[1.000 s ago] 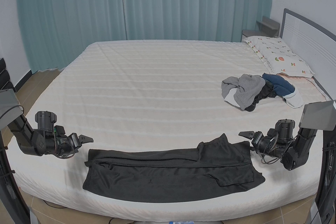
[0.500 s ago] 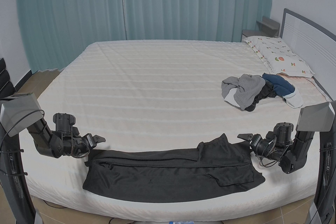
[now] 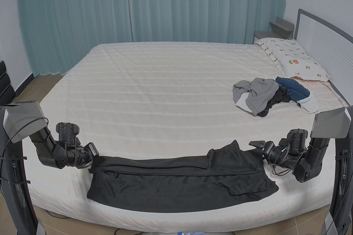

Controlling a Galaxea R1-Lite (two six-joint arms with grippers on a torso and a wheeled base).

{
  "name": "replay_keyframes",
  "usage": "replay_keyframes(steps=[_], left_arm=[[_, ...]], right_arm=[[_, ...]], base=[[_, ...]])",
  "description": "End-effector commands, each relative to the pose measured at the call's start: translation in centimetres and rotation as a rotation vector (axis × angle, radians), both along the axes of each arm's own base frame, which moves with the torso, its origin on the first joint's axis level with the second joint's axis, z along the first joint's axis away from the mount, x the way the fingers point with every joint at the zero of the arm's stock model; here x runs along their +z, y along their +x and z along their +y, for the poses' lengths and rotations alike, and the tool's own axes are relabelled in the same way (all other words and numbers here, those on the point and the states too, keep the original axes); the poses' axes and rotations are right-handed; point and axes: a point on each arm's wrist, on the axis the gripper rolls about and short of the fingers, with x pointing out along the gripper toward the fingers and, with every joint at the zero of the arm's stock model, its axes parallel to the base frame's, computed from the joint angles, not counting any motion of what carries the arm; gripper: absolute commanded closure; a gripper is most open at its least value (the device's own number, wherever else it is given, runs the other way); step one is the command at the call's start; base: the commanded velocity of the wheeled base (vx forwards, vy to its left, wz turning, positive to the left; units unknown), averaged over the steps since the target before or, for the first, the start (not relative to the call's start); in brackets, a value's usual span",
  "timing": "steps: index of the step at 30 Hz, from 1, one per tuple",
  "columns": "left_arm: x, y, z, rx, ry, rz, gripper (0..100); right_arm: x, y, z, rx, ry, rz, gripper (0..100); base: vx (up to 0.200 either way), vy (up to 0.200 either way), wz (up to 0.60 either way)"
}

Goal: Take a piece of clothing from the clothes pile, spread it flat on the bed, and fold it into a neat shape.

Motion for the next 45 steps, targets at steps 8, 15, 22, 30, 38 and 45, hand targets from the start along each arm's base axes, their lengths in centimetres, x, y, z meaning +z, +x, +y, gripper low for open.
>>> replay_keyframes(steps=[8, 15, 22, 30, 38, 45], left_arm=[[0.6, 0.2, 1.0, 0.145, -0.033, -0.072, 100], [0.5, 0.1, 1.5, 0.162, -0.03, -0.068, 100], [0.3, 0.1, 1.4, 0.159, -0.03, -0.062, 100], [0.2, 0.1, 1.4, 0.156, -0.03, -0.06, 100], [-0.3, 0.1, 1.3, 0.151, -0.027, -0.048, 100], [-0.3, 0.1, 1.4, 0.153, -0.027, -0.048, 100]], right_arm=[[0.0, 0.1, 0.0, -0.003, 0.001, -0.004, 0], [0.4, 0.4, -0.1, -0.012, -0.002, -0.023, 0], [1.4, 1.6, 0.9, -0.032, -0.032, -0.065, 0], [0.7, 2.7, 1.7, -0.005, -0.071, -0.027, 0], [-0.9, 3.3, 1.7, -0.047, -0.099, -0.009, 0], [-0.8, 3.0, 1.3, -0.052, -0.117, -0.009, 100]], base=[[0.0, 0.0, 0.0], [0.0, 0.0, 0.0], [0.0, 0.0, 0.0], [0.0, 0.0, 0.0], [0.0, 0.0, 0.0], [0.0, 0.0, 0.0]])
